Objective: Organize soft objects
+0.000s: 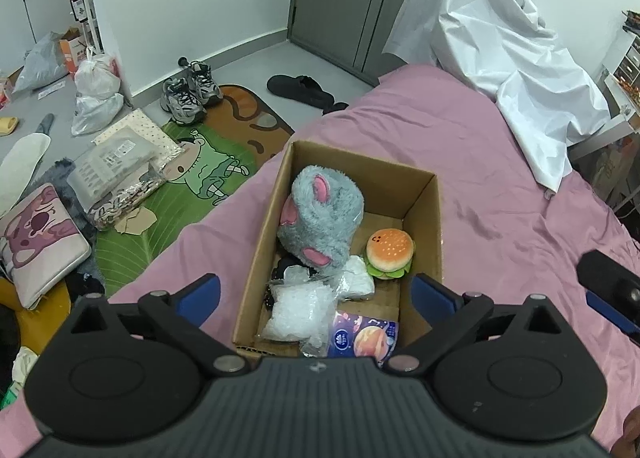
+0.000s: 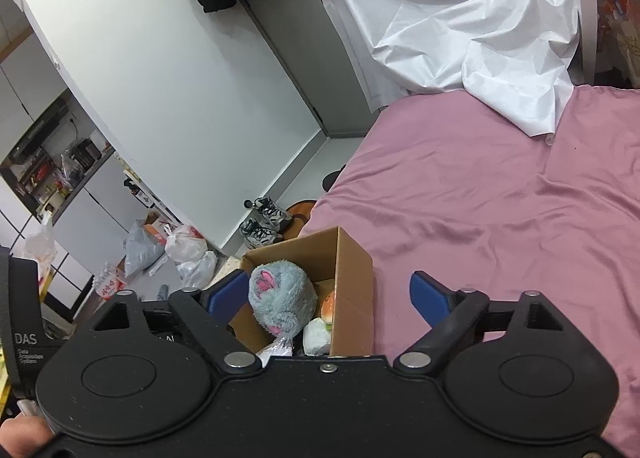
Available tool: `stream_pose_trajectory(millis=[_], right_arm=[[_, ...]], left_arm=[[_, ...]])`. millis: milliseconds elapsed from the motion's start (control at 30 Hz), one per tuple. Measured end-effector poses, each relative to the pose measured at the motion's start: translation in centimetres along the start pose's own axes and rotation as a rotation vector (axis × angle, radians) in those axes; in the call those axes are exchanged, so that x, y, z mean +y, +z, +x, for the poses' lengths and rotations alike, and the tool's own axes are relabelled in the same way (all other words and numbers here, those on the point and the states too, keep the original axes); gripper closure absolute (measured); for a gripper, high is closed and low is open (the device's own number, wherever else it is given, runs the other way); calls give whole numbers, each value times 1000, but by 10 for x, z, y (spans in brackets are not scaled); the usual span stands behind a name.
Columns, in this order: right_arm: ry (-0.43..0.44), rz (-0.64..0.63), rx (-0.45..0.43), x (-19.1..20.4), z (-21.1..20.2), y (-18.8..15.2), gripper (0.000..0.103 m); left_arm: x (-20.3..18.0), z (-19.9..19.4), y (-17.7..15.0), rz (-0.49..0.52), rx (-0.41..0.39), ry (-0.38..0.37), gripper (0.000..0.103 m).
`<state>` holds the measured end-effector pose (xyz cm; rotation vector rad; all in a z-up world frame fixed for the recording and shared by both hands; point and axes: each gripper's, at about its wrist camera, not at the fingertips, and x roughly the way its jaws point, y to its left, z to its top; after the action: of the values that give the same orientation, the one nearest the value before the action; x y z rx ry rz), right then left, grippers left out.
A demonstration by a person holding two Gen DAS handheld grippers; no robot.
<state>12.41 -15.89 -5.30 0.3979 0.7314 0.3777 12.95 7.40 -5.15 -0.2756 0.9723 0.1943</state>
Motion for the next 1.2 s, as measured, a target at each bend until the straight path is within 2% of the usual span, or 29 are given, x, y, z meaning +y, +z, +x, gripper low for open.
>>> stream_pose_trajectory(millis=[433,533,667,967,1200], right_arm=[[-13,7,31,-23,-28,8,5],[-4,-8,35,-21,-37,9,0],[18,-23,28,-21,-52,9,0],[-5,-39,49,-30,-68,9,0],[16,-105,46,-27,-83,9,0]], left_arm=[[-16,-26,-6,15,-35,11,0],[-24,-33,-10,50,-38,9,0],[-31,-43,-14,77,-44,9,0],[-43,-65,-23,99,-48,8,0],[-49,-84,-28,116,-77,20,0]])
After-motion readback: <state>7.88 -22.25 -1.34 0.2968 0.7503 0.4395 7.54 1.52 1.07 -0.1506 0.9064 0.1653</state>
